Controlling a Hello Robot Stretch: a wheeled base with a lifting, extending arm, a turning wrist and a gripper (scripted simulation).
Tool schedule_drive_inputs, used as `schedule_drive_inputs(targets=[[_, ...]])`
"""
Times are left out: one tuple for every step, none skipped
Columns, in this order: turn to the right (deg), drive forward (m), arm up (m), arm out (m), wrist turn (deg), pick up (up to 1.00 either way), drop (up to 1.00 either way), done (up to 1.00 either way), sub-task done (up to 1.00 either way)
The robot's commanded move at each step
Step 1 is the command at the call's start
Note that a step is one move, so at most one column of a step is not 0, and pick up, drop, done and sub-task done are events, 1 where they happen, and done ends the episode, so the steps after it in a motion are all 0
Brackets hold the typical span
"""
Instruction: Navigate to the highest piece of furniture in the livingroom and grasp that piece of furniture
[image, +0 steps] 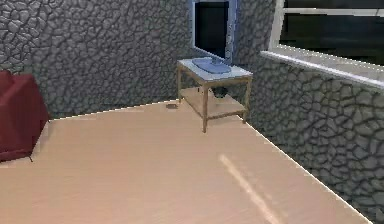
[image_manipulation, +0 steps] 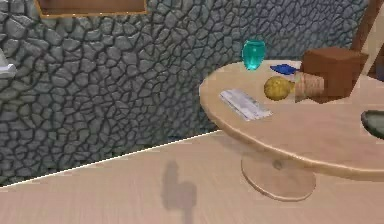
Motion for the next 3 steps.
schedule_drive_inputs(targets=[[0.0, 1.00, 0.00, 0.00, 0.0, 0.00, 0.00, 0.00, 0.00], [0.0, 0.45, 0.00, 0.00, 0.0, 0.00, 0.00, 0.00, 0.00], [-45.0, 0.00, 0.00, 0.00, 0.0, 0.00, 0.00, 0.00, 0.00]])
